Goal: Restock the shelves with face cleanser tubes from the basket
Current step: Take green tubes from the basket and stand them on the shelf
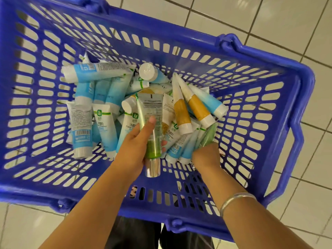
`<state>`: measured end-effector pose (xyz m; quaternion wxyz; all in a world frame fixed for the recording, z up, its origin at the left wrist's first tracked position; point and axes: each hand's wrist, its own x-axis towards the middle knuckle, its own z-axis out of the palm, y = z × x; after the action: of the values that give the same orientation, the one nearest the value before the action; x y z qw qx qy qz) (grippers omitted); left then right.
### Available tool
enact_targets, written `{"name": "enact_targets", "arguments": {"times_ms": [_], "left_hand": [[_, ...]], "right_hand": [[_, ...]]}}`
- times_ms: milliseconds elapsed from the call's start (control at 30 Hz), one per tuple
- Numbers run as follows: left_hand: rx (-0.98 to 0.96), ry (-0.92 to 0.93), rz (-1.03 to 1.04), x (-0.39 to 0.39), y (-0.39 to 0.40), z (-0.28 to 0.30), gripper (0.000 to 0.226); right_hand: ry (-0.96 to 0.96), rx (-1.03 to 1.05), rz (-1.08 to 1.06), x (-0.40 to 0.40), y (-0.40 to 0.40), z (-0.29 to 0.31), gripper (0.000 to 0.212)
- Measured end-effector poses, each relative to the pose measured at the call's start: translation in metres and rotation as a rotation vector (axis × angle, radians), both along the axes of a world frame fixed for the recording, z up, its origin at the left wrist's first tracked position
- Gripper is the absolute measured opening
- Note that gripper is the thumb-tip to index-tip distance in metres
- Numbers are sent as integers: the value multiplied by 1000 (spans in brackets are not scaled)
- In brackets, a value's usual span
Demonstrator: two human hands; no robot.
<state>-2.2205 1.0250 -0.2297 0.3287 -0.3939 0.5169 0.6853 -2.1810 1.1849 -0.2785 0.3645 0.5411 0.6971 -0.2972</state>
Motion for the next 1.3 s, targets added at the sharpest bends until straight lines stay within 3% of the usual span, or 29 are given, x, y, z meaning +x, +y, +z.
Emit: {"name": "enact_targets", "arguments": {"times_ms": [133,267,400,633,900,1033,1133,1300], "left_hand": [[20,-10,36,5,-1,-4,51],[48,-17,57,10,-1,-6,43],[66,-23,33,12,-2,-4,44],[57,-59,76,9,-12,23,48],[34,0,31,-18,-31,120,43],[42,29,50,-44,-49,204,61],[51,94,49,-60,-65,273,65],[55,151,146,-69,-92,392,51]], "right_hand": [[89,-2,-62,6,5,2,35],[33,-8,17,10,-6,-4,48],[156,-153,-406,7,-12,-5,46],[130,-372,-577,18,-18,33,33],[307,-407,-465,-1,-23,147,17],[434,-476,-462,-40,-29,237,14],[559,-620,-481,-73,-36,313,25],[685,-850,-463,-108,-64,437,47]]}}
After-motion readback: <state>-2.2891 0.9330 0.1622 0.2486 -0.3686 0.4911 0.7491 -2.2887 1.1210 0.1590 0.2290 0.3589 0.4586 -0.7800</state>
